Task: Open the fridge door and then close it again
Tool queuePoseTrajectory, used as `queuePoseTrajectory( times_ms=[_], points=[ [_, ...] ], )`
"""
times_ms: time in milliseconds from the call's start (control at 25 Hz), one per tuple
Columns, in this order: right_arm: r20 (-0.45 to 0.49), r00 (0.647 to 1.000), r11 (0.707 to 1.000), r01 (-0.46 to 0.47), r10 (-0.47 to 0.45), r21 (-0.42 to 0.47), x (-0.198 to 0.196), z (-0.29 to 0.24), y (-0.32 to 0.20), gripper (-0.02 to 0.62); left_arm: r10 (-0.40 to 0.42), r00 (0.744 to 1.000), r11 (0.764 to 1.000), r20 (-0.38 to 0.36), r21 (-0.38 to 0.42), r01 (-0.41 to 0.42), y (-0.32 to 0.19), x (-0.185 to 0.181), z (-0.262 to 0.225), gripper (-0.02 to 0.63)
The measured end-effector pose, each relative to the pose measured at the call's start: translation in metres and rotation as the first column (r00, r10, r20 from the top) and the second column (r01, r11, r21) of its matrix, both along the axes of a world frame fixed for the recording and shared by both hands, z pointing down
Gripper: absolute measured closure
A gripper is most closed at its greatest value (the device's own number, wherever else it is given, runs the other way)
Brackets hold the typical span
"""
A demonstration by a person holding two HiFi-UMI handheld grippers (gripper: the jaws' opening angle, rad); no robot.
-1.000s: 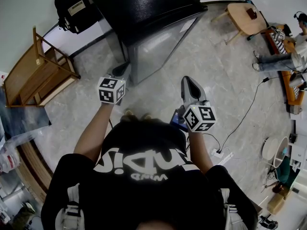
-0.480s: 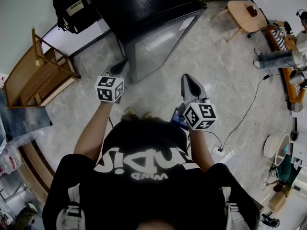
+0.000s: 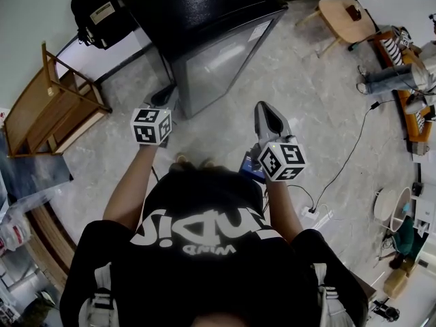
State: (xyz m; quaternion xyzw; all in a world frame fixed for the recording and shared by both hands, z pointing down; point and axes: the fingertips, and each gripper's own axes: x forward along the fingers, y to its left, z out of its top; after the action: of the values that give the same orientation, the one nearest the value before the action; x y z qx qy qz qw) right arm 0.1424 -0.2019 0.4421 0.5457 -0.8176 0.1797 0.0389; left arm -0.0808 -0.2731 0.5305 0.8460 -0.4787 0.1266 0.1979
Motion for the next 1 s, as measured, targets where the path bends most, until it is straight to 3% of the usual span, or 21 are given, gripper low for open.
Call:
queuePoseTrajectory(
  times_ms=[400,640,1000],
  points=[
    [0.011,1.000,0.999,-0.025,0.024,0.026,0.014,-0.012,0.002,0.597,-0.013,1.000,1.000,-0.027,0.027,0.014,0.014,-0.007,-0.031,0.537],
    [0.033,0.999,0.999,-0.017,0.015,0.035,0.020,-0.019,0.015,0.597,0.007,0.996,0.999,-0.087,0.032,-0.004,0.040,-0.003,-0.056,0.537],
    [0.013,0.999,0.998,0.044,-0.044,0.048,0.002,-0.028,0.035,0.597,0.007,0.991,0.993,-0.131,0.117,0.008,0.072,-0.006,-0.106,0.569]
  ],
)
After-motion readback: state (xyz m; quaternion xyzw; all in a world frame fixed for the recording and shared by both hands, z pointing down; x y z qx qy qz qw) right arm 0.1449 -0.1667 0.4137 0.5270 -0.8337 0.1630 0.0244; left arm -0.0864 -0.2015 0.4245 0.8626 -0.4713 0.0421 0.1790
